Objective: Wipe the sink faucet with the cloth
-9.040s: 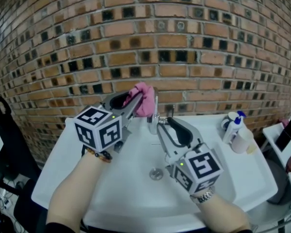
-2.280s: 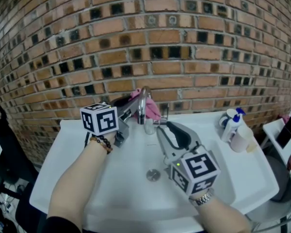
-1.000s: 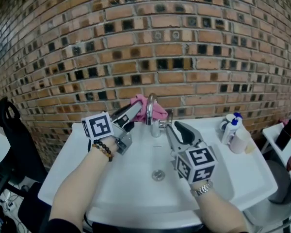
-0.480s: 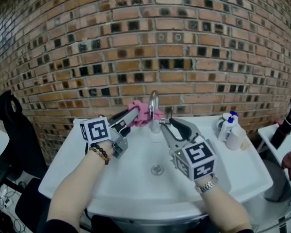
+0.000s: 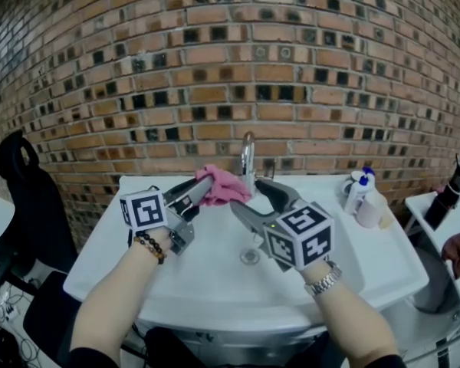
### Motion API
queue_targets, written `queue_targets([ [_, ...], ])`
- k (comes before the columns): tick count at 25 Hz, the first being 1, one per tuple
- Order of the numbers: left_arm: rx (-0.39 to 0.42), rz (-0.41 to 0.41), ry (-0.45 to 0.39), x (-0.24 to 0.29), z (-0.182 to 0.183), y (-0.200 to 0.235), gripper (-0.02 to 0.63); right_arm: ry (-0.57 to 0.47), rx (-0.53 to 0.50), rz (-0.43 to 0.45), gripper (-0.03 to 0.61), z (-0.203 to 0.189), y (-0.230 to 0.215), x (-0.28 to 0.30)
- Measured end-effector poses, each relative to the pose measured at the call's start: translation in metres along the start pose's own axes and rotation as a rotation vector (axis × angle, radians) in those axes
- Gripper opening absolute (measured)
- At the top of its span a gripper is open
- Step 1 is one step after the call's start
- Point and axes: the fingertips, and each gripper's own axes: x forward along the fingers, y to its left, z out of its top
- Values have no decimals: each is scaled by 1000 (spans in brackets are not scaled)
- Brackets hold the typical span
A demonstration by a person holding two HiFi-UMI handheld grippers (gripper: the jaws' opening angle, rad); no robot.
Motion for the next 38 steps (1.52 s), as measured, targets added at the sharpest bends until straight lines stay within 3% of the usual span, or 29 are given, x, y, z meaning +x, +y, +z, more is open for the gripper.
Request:
queue_targets([
  [4,7,-50,2,-9,-5,-16,78,52,62,68,350,-7,15,8],
  [13,102,-141,31,-13,-18,-60,80,100,204,211,350,-10,41,12],
  [17,91,-160,43,-13,-23,-65,83,90,210,228,350,-9,43,10],
  [21,47,-219,56,-11,-23,-75,97,101,157,213,340,-14,42,9],
  [27,87,-249,118,-4,-32,-88,121,99,96,168,257,-14,37,10],
  [32,198,-170,119,-4,-27,-81,144,63,7,102,133,-10,29,4],
  [38,323,-68,41,-7,-4,-77,155,-15,-71,8,118,18,8,-6],
])
